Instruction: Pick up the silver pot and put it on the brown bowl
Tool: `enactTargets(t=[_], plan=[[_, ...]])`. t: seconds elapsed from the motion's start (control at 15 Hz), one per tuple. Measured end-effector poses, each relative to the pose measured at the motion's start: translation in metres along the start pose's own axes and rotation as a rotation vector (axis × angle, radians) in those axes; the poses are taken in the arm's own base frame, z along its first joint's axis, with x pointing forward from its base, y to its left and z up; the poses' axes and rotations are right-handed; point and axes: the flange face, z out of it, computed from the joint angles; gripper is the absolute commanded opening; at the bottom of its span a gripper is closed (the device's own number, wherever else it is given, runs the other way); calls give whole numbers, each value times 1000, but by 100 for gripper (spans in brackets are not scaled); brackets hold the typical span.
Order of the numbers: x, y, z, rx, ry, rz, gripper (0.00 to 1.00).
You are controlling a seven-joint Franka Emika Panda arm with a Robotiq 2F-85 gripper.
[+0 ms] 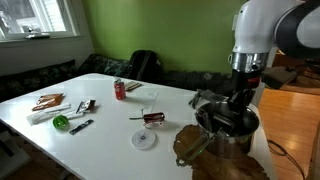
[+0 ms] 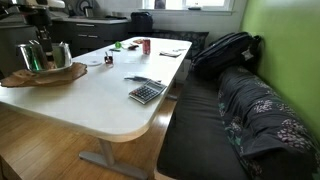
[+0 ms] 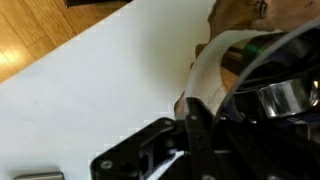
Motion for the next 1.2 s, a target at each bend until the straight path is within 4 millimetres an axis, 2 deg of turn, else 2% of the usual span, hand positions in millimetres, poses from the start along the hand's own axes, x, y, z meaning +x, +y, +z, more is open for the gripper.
enactTargets(t=[0.2, 0.47, 0.8, 1.2], plan=[[-2, 2, 6, 5, 83, -47, 1], [10, 0, 13, 73, 168, -58, 1], [9, 4, 36, 123, 125, -12, 1], [7, 6, 45, 138, 95, 16, 1]])
